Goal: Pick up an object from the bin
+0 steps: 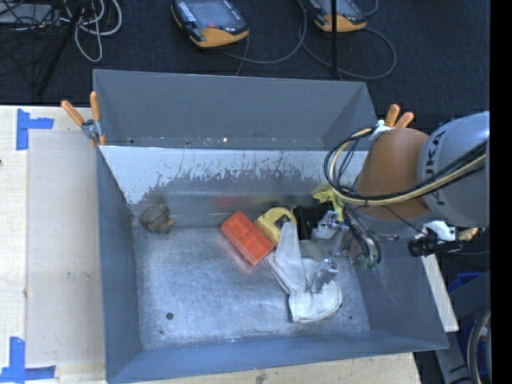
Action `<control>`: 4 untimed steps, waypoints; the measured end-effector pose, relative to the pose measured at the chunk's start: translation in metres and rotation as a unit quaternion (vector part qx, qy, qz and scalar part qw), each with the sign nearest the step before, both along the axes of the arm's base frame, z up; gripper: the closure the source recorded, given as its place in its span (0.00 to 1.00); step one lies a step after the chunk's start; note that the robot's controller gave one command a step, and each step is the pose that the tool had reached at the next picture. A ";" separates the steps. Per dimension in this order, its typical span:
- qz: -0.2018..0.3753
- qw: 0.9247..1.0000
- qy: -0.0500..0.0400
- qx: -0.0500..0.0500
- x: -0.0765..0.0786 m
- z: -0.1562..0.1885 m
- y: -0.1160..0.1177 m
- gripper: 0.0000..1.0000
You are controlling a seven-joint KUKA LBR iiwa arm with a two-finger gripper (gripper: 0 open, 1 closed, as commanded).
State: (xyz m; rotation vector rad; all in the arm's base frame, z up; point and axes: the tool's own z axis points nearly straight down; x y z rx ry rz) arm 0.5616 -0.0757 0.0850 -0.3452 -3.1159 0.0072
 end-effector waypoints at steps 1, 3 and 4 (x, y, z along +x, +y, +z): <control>0.018 1.000 0.000 0.000 0.006 0.000 0.011 0.00; 0.120 0.993 -0.003 0.002 -0.002 0.010 0.045 0.00; 0.237 0.972 -0.002 0.002 -0.016 0.026 0.071 0.00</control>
Offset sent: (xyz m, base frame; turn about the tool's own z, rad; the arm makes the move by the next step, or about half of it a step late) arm 0.0122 0.0477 -0.0150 -0.2054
